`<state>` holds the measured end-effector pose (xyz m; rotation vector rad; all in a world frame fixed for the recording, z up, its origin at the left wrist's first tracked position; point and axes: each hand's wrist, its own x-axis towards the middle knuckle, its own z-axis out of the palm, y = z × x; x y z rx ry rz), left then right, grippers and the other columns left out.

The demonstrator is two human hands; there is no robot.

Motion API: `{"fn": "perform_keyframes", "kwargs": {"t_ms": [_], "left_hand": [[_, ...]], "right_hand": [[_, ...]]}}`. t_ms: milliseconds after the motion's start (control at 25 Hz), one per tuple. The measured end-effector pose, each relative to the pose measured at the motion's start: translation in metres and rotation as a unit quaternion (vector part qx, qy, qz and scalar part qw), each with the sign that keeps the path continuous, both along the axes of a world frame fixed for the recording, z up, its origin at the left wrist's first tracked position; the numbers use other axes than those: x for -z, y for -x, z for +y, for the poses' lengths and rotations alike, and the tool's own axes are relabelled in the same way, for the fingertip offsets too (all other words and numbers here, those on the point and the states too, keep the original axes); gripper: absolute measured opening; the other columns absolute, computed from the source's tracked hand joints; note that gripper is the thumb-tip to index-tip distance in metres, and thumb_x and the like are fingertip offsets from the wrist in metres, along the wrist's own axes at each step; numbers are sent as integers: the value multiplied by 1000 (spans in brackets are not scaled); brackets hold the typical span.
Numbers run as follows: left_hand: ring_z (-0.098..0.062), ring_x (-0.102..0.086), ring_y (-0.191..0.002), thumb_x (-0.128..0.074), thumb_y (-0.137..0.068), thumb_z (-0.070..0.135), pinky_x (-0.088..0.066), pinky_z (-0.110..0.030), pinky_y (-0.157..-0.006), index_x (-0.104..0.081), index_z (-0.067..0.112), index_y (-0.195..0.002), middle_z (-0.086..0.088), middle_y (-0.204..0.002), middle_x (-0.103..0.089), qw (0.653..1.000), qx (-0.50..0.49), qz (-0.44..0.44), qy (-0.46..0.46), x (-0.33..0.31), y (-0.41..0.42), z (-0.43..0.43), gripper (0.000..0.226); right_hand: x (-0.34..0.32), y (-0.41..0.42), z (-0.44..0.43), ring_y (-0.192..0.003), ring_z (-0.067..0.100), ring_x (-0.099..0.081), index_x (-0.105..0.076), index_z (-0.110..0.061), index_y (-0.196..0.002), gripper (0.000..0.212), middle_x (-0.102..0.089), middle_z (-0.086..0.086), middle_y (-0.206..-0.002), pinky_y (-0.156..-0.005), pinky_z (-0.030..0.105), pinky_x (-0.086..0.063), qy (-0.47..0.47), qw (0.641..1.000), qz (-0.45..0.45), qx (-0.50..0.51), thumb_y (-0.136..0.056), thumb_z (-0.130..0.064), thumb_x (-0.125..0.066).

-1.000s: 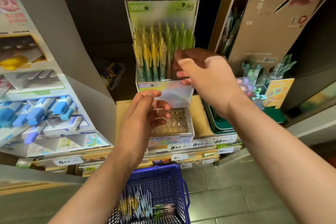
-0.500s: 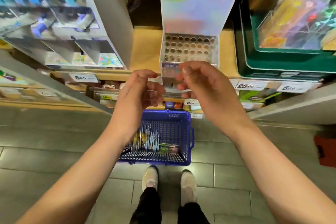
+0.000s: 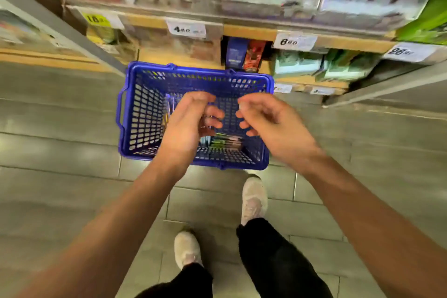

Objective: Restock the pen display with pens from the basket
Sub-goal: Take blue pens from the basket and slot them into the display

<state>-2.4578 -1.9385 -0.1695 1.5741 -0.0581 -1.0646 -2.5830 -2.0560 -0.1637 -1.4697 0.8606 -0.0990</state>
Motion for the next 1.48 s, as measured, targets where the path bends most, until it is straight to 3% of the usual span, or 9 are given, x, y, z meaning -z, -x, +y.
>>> {"fn": "perform_keyframes", "kwargs": {"t_ms": [160,320,520,680,800,920,1120,1360,1480], "left_hand": [[-16,-62,-68,-42,-107,20,-48,-21,-59,-59,19,-99,0,-79,-72,999,0,29,-33,111,-5,19,19],[-20,-61,-77,-43,-108,26,-47,-21,-61,-57,13,-110,-7,-95,-68,991,110,11,-79,217,-21,20,18],[-22,-64,-78,-38,-109,41,-46,-27,-64,-58,17,-109,-10,-103,-70,942,282,-78,-166,301,-49,2,31],[-17,-65,-75,-34,-110,44,-49,-30,-67,-60,11,-115,-8,-100,-72,928,300,-78,-209,329,-63,2,42],[-19,-68,-84,-36,-110,42,-53,-33,-77,-61,10,-117,-8,-107,-74,917,321,-110,-210,332,-72,0,41],[-19,-67,-84,-36,-109,38,-52,-31,-73,-61,7,-117,-8,-107,-73,920,315,-117,-202,329,-80,-3,40],[-19,-64,-77,-40,-108,33,-47,-26,-60,-60,13,-97,-6,-94,-71,953,215,-29,-211,325,-81,0,30],[-16,-63,-75,-39,-109,32,-47,-24,-60,-60,13,-99,-6,-100,-72,946,239,-40,-216,335,-80,6,30],[-17,-65,-81,-38,-109,33,-49,-26,-63,-63,11,-105,-8,-107,-72,933,269,-74,-226,339,-84,2,33]], "right_hand": [[117,-6,10,-92,11,-68,-65,-40,-102,37,-69,-12,-91,-93,42,-54,45,992,79,-83,-76,-66,-59],[226,-22,-5,-81,6,-64,-66,-27,-113,27,-65,-17,-87,-90,28,-51,158,945,174,-226,-90,-41,-67],[318,-61,-23,-114,27,-62,-58,-14,-132,46,-67,5,-125,-96,32,-49,261,746,340,-509,-92,-33,-69],[374,-79,3,-112,31,-62,-51,-9,-139,58,-59,11,-136,-95,43,-54,279,622,401,-612,-91,-34,-71],[402,-76,26,-92,27,-63,-32,-7,-149,66,-45,19,-148,-64,35,-51,288,597,429,-614,-92,-15,-63],[418,-83,38,-92,31,-60,-3,-8,-156,95,-30,23,-155,-55,33,-42,306,598,436,-599,-84,-1,-64],[425,-75,27,-92,30,-59,-32,-3,-146,69,-53,14,-112,-70,37,-50,345,663,372,-550,-84,11,-61],[416,-82,8,-78,19,-61,-59,-4,-97,9,-63,5,-84,-88,40,-59,291,614,449,-580,-89,-3,-63],[418,-80,-2,-115,27,-61,-39,-8,-148,62,-60,9,-132,-96,46,-55,287,616,443,-585,-93,-16,-67]]}}
